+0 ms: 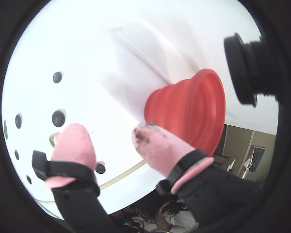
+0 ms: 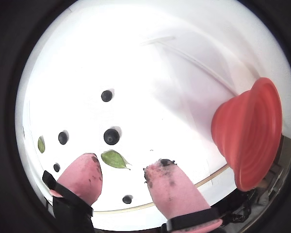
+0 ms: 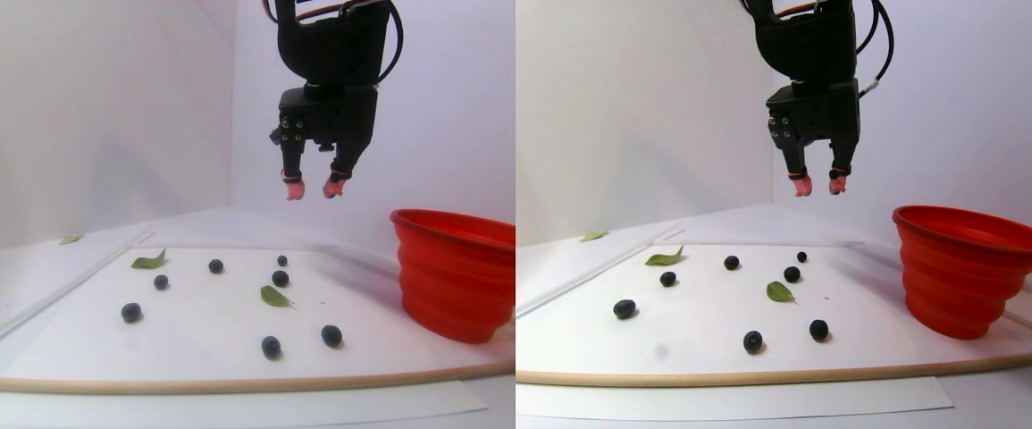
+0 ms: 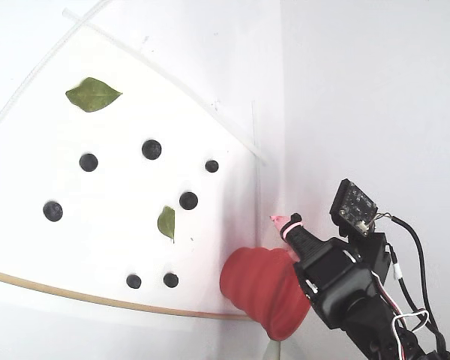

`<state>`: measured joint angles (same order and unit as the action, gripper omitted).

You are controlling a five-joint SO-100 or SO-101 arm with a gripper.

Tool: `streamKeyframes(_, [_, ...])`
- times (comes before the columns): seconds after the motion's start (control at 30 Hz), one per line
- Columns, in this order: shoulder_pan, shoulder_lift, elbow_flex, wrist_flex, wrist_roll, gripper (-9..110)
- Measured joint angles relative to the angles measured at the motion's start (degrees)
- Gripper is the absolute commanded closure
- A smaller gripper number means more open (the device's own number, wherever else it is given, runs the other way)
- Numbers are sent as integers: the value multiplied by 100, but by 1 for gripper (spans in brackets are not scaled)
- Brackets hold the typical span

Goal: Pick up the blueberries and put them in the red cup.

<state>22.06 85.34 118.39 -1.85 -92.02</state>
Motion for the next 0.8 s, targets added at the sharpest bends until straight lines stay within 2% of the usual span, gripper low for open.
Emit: streamKeyframes(0.8, [-308, -844, 88, -598, 229, 83])
